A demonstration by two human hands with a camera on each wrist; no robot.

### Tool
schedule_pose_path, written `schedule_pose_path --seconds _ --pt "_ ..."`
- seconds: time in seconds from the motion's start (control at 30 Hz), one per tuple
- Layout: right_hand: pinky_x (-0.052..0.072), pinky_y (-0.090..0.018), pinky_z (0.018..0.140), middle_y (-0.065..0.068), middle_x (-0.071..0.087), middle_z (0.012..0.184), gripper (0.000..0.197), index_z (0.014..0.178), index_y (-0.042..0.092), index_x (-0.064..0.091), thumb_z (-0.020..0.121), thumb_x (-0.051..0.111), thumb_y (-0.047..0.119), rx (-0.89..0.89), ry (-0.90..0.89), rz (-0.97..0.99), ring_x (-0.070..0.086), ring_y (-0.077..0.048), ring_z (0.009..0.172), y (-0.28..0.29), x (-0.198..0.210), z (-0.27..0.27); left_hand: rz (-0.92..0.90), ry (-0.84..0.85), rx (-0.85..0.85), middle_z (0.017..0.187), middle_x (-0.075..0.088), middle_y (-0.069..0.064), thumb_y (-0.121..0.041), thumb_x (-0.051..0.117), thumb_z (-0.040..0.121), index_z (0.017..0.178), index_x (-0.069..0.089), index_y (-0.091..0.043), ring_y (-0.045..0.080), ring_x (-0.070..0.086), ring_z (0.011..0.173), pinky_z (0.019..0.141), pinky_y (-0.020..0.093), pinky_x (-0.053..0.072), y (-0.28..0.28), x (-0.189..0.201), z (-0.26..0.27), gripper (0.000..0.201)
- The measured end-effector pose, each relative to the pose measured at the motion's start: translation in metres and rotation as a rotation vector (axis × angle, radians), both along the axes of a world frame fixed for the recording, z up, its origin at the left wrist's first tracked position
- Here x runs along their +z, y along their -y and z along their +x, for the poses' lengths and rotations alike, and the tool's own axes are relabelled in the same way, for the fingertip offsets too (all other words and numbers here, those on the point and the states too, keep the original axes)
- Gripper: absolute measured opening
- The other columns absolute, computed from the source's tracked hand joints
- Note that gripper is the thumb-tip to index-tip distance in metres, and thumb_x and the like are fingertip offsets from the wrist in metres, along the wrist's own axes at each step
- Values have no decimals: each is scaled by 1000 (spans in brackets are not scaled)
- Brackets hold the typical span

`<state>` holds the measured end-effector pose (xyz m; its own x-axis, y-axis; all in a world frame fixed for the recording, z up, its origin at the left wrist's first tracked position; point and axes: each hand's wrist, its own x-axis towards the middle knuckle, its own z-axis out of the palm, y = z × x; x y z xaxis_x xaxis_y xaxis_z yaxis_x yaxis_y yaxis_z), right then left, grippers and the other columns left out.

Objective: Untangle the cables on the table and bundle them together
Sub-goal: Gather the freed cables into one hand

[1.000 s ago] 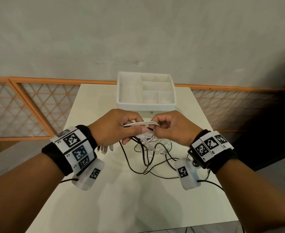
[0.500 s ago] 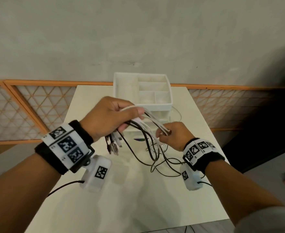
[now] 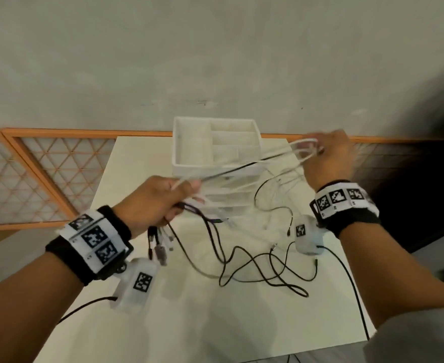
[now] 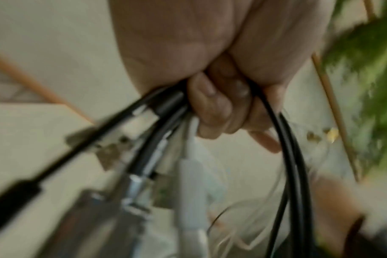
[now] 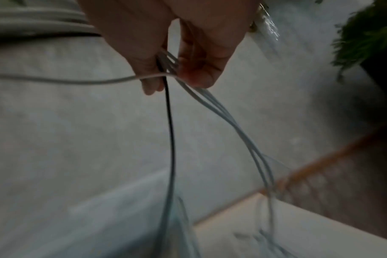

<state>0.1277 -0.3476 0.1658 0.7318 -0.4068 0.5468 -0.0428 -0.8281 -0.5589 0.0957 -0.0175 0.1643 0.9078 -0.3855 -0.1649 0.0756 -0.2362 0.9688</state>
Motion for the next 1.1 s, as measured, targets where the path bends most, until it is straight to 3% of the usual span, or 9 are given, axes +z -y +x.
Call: schedule_pose_path --seconds 0.13,0.2,0.37,0.5,0.6,0.8,0.9,0.97,1.1 --pt "54 -36 86 -19 68 116 27 109 14 74 95 60 32 -107 -704 -117 66 -37 100 23 -96 -38 -507 -7 121 50 42 -4 -46 64 82 66 67 -19 1 28 32 42 22 9 -12 47 13 31" --pt "53 -39 94 -17 70 117 24 110 20 75 94 61 33 -137 -791 92 64 -36 109 29 -128 -56 -523 47 141 43 37 -7 -45 63 84 69 58 -20 3 26 32 44 25 9 -15 58 18 30" --pt "58 -33 52 -12 72 80 25 96 18 72 95 51 3 -139 -466 538 65 -21 55 36 -76 -37 -211 12 222 43 35 -4 -47 64 90 59 54 -24 10 23 37 38 15 13 -6 30 22 39" --pt "53 -33 72 -3 67 84 13 101 20 69 93 59 24 -159 -74 268 64 -24 79 39 -8 -27 -181 -19 328 46 35 -3 -47 62 93 56 45 -25 14 17 43 37 15 15 2 15 22 46" --pt "41 -24 74 -3 67 92 15 106 22 67 95 57 27 -164 -34 205 59 -20 85 42 -4 -30 -284 -25 431 46 35 -3 -45 59 96 64 43 -24 10 19 38 35 14 15 0 24 26 41" --pt "49 -31 90 -7 67 110 73 151 31 31 86 60 13 62 -905 16 63 -27 98 38 -76 -45 -350 -6 372 43 34 -5 -43 50 101 70 44 -19 10 20 38 37 15 15 1 42 26 39" --pt "51 -37 93 -1 59 120 71 144 32 43 81 69 12 280 -594 227 60 -23 104 -4 -52 -48 -248 43 297 45 38 -4 -42 49 102 83 56 -13 10 20 40 39 15 15 11 37 23 35" --pt "48 -28 91 4 48 136 79 145 37 38 79 76 15 540 -374 381 55 -16 116 -49 -18 -58 -179 85 284 48 45 -2 -43 48 102 84 61 -13 11 21 40 40 17 15 21 31 21 38" --pt "24 -39 116 3 11 164 115 156 32 0 72 78 37 685 -222 -16 21 -17 149 -137 11 -71 -53 190 174 55 53 1 -46 45 102 88 62 -4 15 28 38 41 20 22 43 32 10 48"
